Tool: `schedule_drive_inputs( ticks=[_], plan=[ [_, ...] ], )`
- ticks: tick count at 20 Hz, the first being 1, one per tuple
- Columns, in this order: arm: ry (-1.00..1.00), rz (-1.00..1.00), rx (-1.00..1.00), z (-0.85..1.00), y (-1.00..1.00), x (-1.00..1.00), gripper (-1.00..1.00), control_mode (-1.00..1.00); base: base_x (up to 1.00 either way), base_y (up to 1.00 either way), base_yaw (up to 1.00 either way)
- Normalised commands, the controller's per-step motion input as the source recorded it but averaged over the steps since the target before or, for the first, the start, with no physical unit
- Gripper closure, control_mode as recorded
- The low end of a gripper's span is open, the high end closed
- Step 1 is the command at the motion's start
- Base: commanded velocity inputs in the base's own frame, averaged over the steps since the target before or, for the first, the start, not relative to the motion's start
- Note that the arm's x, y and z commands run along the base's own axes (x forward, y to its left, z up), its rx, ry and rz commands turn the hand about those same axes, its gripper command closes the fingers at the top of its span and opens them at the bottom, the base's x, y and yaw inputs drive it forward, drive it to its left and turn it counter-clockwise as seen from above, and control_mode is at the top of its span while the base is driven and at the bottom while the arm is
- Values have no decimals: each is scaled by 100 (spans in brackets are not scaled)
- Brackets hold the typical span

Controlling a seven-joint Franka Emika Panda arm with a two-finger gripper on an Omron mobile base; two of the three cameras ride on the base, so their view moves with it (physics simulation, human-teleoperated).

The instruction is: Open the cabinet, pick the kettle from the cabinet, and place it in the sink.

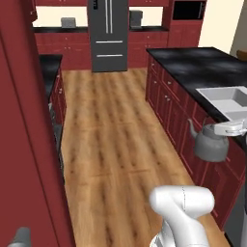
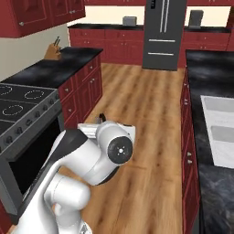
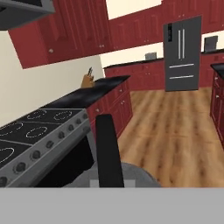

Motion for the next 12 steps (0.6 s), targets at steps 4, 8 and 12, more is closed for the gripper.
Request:
schedule_drive_inputs(
  ticks=[4,8,12],
  plan=[
    [0,0,0,0,0,0,100,100,40,9,-10],
    [0,0,0,0,0,0,100,100,51,14,-18],
    [0,0,0,0,0,0,100,100,52,17,-17]
  ],
)
